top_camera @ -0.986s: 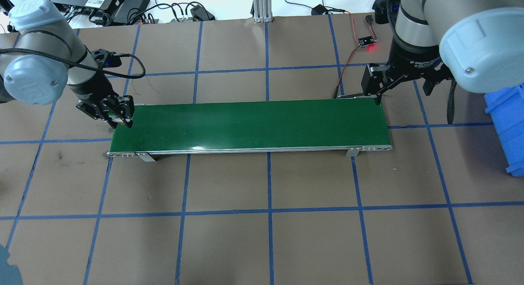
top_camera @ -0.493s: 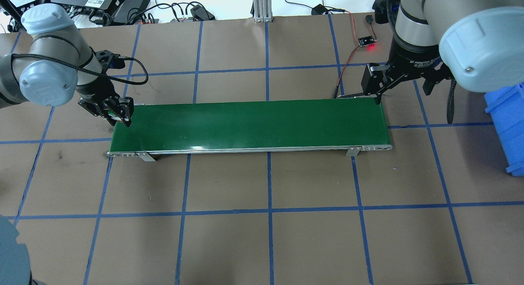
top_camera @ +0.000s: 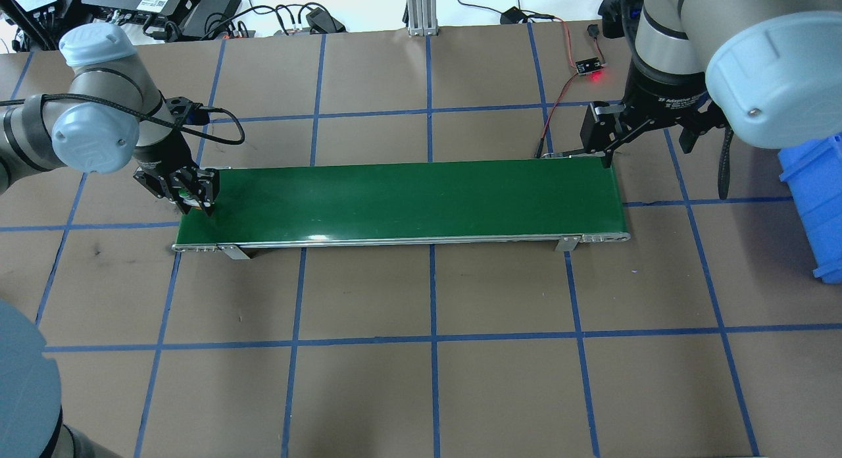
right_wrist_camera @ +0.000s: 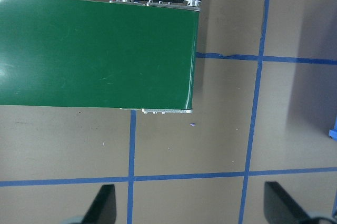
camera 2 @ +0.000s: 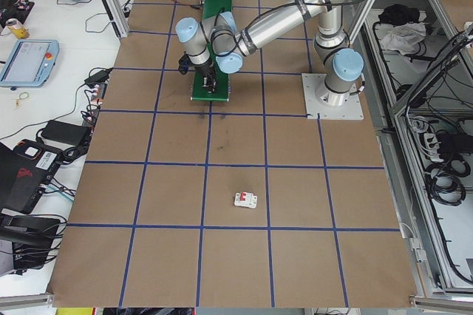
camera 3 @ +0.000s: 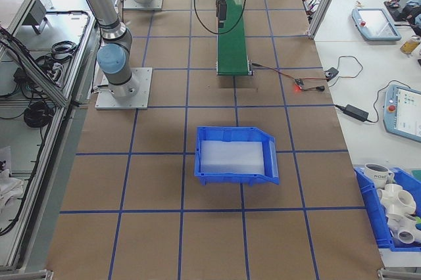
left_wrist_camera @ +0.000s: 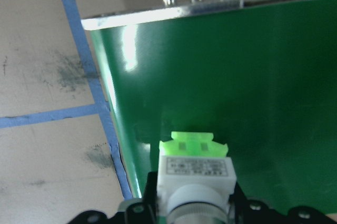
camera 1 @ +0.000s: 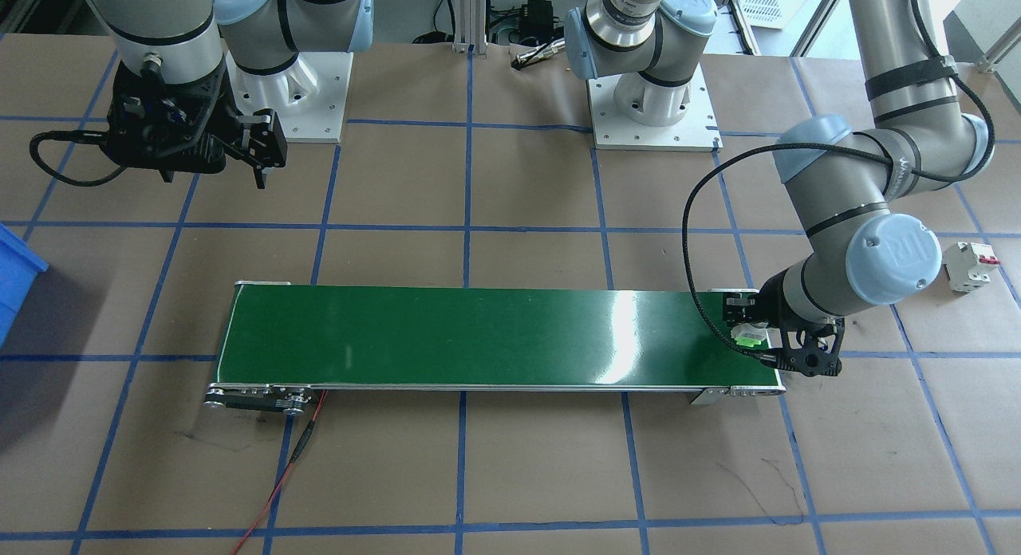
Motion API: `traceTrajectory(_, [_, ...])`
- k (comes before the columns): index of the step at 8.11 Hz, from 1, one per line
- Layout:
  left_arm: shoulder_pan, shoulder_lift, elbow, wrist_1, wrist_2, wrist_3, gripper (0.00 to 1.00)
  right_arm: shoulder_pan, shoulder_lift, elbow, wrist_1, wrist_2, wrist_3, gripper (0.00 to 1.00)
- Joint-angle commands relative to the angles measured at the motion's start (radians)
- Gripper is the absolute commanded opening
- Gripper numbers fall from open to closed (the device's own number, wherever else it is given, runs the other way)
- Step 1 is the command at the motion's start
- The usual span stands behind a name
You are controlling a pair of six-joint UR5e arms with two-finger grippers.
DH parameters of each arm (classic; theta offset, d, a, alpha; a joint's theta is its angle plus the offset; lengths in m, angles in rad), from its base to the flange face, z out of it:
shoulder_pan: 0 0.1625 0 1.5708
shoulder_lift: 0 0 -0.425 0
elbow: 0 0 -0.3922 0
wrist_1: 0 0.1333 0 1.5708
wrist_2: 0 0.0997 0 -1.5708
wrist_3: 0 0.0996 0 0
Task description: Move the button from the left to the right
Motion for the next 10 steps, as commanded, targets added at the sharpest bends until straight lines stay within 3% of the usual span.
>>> traceTrajectory(1, [0.0,-0.006,0.001,-0.022,0.003,-0.008,0.97,0.0,0.001,0.0,-0.002,0.003,0.001,1.0])
traceTrajectory(4, [-0.078,0.104,0.001,-0.167,-0.004,-0.114,1.0,0.0,0.001,0.0,-0.001,0.005,0.001,1.0])
traceTrajectory(5, [-0.101,0.194,0.001,-0.266,-0.085,-0.178,1.0,0.0,0.001,0.0,-0.002,0.005,0.003,1.0])
traceTrajectory(6, [-0.116,0.274,0.001,-0.29,-0.14,-0.188,1.0,0.0,0.001,0.0,-0.002,0.005,0.003,1.0])
traceTrajectory(8, [-0.142,0.344,0.002,-0.283,-0.144,-0.212,1.0,0.0,0.001,0.0,-0.005,0.005,0.001,1.0])
traceTrajectory(10, [-0.224,0.335,0.036,-0.238,-0.15,-0.225,1.0,0.0,0.001,0.0,-0.005,0.005,0.003,1.0])
